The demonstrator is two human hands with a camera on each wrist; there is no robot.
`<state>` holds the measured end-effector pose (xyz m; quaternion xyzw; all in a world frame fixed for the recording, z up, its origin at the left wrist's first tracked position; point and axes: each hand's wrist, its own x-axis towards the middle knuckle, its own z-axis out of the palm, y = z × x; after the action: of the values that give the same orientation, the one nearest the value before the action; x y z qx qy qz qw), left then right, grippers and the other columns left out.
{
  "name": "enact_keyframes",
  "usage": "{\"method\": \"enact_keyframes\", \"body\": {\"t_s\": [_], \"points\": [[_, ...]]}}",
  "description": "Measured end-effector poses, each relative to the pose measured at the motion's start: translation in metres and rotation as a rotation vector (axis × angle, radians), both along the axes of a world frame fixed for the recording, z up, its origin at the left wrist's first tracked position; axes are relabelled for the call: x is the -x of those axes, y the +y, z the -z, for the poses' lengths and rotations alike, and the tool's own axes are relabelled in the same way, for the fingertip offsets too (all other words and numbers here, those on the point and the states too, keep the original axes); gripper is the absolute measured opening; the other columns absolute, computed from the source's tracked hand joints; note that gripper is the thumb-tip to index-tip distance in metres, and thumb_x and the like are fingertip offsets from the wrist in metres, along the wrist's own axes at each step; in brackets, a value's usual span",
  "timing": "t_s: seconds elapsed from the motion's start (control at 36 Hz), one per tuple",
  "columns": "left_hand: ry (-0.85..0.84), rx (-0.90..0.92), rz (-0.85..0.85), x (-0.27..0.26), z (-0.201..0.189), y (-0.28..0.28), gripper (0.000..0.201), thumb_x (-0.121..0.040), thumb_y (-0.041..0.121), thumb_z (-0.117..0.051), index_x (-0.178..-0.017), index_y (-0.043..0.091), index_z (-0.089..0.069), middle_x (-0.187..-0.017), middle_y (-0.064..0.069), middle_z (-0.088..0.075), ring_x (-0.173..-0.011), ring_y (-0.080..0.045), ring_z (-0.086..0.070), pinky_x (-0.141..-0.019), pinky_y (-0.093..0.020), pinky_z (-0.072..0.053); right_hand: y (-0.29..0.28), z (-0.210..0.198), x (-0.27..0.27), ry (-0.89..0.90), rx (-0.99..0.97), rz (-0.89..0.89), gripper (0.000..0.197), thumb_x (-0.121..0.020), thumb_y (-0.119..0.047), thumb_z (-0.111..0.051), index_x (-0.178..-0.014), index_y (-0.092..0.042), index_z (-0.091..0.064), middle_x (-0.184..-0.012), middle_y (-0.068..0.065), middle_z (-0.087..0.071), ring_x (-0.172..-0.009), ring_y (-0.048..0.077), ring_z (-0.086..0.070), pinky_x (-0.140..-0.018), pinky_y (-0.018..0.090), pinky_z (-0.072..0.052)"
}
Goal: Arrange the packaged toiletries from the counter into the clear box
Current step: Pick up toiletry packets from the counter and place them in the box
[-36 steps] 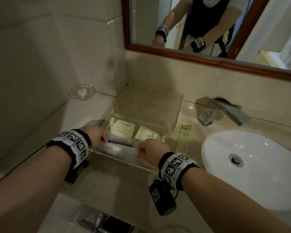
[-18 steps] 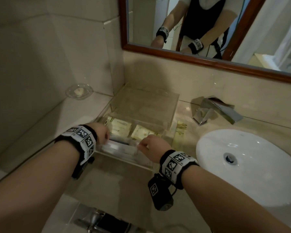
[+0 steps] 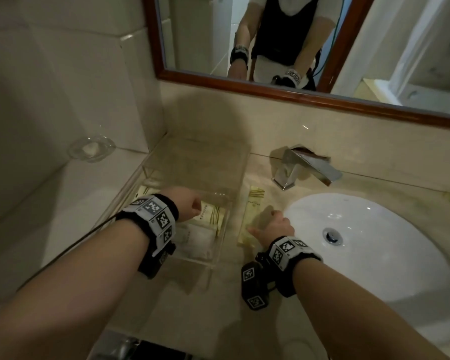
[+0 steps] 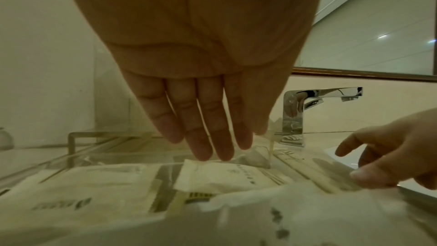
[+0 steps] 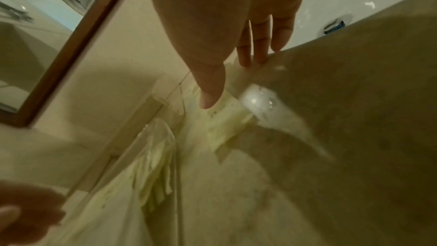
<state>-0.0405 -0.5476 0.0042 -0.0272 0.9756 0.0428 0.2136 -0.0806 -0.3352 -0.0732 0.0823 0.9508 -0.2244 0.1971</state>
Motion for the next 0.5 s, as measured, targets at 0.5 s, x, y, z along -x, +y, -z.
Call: {"method": "enact_keyframes", "body": {"t_s": [0.5], "points": [[-0.008,-0.059,0.019,0.001,0.008,0.007,0.029,-0.095,0.033,-0.048,-0.119,0.024,-0.062,-0.121,0.003,-0.065,-0.110,-0.017,-0.059,-0.091,-0.029,-0.046,-0.019,0.001,0.014,-0.056,-0.181,-0.107,0.071,-0.081,-0.037,-0.062,-0.139,-0.009,-0.033,-0.139,0.014,-0.043,-0.128,0.033,-0.042,-0.107,0.041,-0.037]]}}
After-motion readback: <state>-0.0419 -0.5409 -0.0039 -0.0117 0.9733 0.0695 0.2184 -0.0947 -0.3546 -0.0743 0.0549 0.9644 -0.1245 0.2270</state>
